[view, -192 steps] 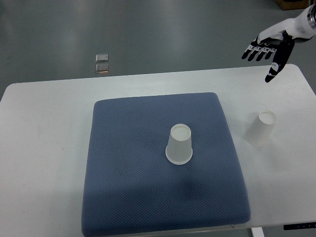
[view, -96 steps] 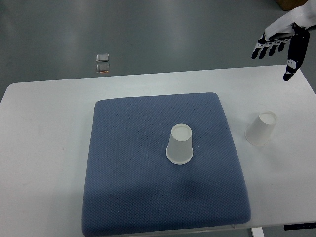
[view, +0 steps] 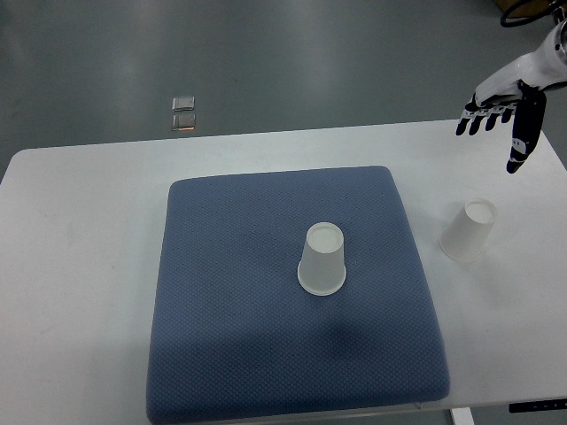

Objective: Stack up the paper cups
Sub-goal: 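Lift the right hand and swing it over the second white paper cup, then lower the right hand around the second paper cup and close fingers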

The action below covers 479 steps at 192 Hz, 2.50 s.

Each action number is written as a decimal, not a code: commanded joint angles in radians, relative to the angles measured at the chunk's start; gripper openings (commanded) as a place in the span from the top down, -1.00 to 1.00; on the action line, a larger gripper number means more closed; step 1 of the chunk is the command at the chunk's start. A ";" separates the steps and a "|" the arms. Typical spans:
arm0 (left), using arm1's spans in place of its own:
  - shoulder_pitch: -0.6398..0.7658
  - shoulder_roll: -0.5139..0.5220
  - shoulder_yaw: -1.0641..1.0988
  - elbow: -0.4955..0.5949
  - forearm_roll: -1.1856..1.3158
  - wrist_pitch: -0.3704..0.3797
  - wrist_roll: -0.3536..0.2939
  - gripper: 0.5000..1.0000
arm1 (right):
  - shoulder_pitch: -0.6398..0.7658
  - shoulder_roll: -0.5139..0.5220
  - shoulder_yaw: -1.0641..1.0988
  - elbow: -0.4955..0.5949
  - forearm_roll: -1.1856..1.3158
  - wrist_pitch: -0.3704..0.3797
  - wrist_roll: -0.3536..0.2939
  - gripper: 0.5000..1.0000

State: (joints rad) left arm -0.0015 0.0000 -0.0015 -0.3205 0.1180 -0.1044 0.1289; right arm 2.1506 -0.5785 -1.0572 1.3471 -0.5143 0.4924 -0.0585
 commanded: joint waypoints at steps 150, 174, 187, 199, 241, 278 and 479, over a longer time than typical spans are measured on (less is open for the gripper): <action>0.000 0.000 -0.002 0.003 0.000 0.002 0.000 -1.00 | -0.420 0.124 0.006 -0.114 0.002 -0.350 -0.006 -0.63; 0.000 0.000 -0.002 0.003 0.000 0.002 0.000 -1.00 | -0.443 0.135 0.000 -0.120 -0.001 -0.371 -0.006 -0.63; 0.003 0.000 -0.002 0.003 0.000 0.002 0.000 -1.00 | -0.456 0.135 -0.001 -0.129 -0.001 -0.376 -0.006 -0.63; 0.008 0.000 -0.002 0.003 0.000 0.002 0.000 -1.00 | -0.469 0.135 -0.003 -0.140 -0.003 -0.382 -0.006 -0.62; 0.011 0.000 -0.002 0.003 0.000 0.002 0.000 -1.00 | -0.505 0.132 -0.004 -0.174 -0.004 -0.408 -0.004 -0.59; 0.011 0.000 -0.002 0.003 0.000 0.002 0.000 -1.00 | -0.517 0.129 -0.003 -0.183 -0.003 -0.410 -0.003 -0.50; 0.011 0.000 -0.002 0.001 0.000 0.003 0.000 -1.00 | -0.417 0.109 -0.014 -0.120 -0.003 -0.390 0.002 0.48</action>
State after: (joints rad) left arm 0.0092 0.0000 -0.0031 -0.3175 0.1182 -0.1012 0.1288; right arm 1.6594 -0.4624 -1.0585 1.1889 -0.5170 0.0878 -0.0554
